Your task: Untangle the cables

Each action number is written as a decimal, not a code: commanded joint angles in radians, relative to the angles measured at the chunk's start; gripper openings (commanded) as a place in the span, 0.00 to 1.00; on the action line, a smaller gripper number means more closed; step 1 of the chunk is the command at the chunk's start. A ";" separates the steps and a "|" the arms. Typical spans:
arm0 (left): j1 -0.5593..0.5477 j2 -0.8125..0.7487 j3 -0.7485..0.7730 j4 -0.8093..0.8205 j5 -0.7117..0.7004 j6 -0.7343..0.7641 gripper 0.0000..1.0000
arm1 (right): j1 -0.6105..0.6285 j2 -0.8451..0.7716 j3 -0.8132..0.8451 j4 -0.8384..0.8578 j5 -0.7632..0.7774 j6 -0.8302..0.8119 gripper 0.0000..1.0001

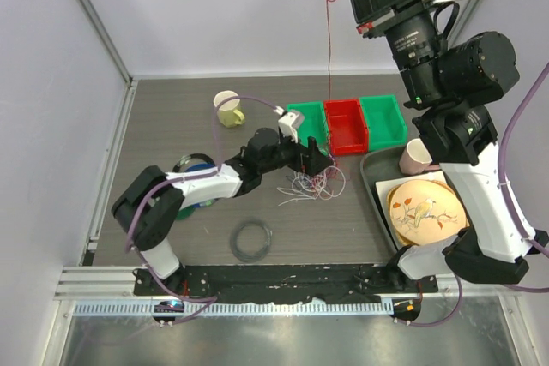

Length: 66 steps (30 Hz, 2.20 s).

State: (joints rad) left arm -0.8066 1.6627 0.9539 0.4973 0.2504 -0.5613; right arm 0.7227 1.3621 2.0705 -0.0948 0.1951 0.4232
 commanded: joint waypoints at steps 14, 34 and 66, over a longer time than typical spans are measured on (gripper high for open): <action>-0.069 0.325 0.192 0.314 -0.198 -0.028 0.77 | 0.003 -0.046 -0.021 0.187 0.098 0.097 0.01; -0.020 -0.328 -0.526 -0.262 -0.733 -0.298 0.00 | -0.037 -0.048 -0.492 0.895 0.849 -1.189 0.01; 0.130 -0.831 -0.449 -0.572 -0.398 -0.152 1.00 | -0.413 -0.211 -0.406 -0.063 -0.382 -0.295 0.01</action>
State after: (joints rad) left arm -0.6792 0.9058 0.3996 -0.1692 -0.2943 -0.8200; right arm 0.3058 1.2327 1.7435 -0.0563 0.3794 -0.2142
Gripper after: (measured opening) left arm 0.994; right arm 0.038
